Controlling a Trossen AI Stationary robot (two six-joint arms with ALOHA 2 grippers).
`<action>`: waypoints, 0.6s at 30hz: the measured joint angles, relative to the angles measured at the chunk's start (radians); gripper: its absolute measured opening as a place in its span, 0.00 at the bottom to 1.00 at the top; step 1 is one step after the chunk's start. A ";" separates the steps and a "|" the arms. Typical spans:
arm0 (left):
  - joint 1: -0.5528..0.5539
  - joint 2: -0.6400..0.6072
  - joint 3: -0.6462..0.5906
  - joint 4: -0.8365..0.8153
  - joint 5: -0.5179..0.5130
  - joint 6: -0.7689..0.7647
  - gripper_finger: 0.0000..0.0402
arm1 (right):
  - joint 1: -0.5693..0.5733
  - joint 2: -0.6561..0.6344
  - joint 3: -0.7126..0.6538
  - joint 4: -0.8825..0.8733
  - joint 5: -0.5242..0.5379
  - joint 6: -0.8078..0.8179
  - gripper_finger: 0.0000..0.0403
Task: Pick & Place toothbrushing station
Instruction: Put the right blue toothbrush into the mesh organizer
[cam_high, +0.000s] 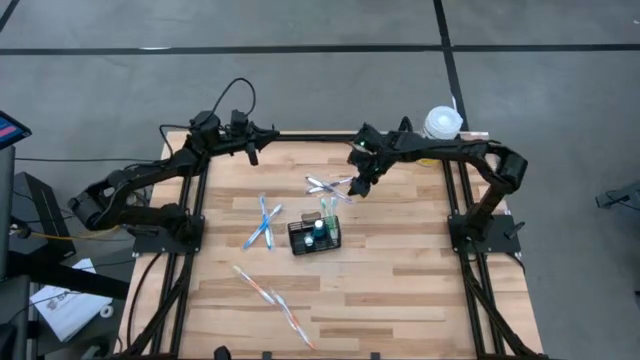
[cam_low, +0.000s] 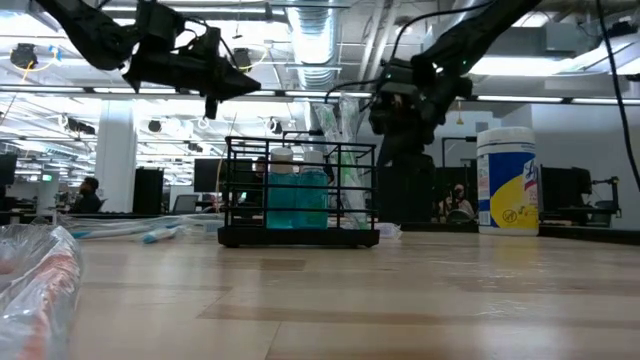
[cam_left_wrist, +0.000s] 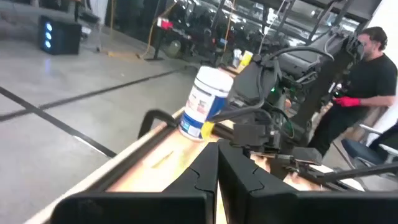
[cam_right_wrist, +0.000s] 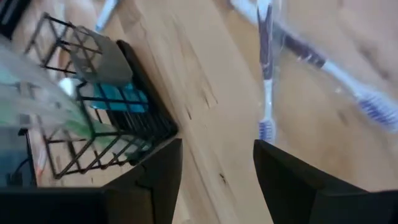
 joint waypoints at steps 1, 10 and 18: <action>-0.007 0.011 0.000 0.000 0.000 0.000 0.00 | 0.014 0.014 0.000 0.003 0.001 0.011 0.47; -0.045 0.068 0.000 0.001 -0.001 0.002 0.00 | 0.093 0.167 0.000 -0.017 0.034 0.044 0.49; -0.042 0.066 0.000 0.005 -0.003 0.029 0.00 | 0.084 0.218 0.003 -0.015 -0.024 0.068 0.48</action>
